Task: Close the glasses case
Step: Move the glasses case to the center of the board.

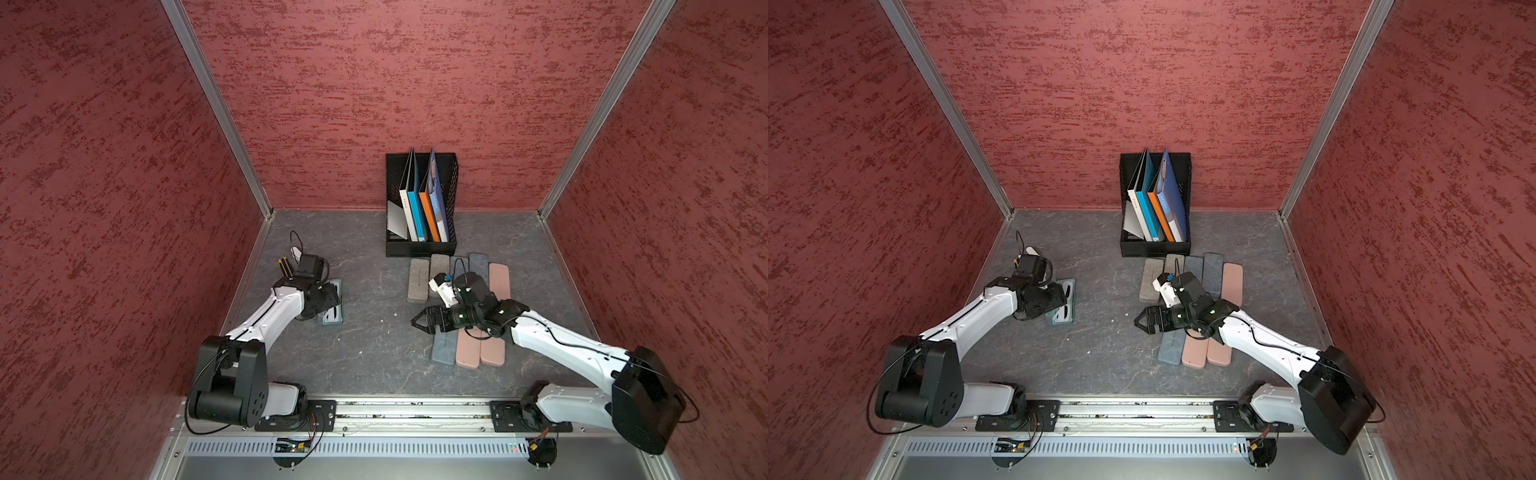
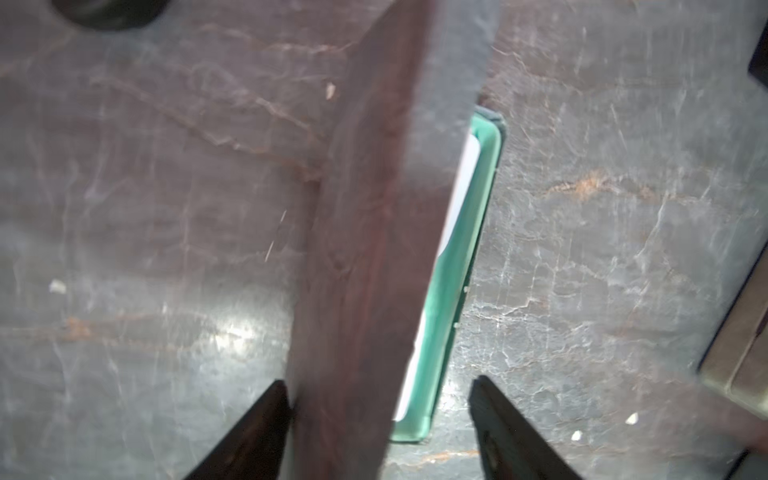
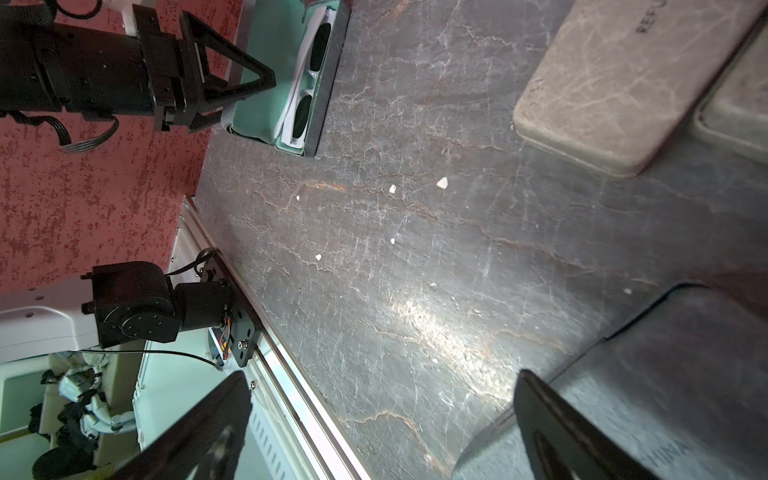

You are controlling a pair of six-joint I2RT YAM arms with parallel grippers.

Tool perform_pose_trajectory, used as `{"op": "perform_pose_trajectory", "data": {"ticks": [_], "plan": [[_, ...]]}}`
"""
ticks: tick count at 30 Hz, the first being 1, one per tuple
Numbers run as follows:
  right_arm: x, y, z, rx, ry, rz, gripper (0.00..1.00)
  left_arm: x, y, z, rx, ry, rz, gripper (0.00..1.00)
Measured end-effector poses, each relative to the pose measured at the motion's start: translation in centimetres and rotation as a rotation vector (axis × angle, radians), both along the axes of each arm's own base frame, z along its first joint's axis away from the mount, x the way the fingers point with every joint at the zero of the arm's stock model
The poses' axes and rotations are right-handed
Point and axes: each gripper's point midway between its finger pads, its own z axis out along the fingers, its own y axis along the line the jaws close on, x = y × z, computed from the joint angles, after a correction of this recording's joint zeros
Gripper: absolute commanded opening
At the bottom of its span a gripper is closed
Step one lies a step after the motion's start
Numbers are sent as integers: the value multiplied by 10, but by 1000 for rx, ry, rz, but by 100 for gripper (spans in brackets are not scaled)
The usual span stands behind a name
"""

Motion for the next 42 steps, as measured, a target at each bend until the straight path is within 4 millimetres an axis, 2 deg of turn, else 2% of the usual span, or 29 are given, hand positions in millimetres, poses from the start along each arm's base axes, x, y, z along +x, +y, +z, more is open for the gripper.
{"op": "perform_pose_trajectory", "data": {"ticks": [6,9,20,26,34,42], "plan": [[0,1,1,6,-4,2,98,-3,-19,-7,-33,26,-91,37],[0,2,1,10,-5,4,98,-7,-28,-12,-31,48,-135,32],[-2,0,-3,3,3,5,98,-26,-63,-12,-23,96,-278,30],[-2,0,-7,-5,4,12,98,-45,-84,-12,-3,125,-347,30],[-5,-3,-13,-18,11,17,98,-84,-118,3,15,96,-428,31],[-9,-6,-18,-24,19,16,98,-124,-138,-8,30,90,-432,32]]}}
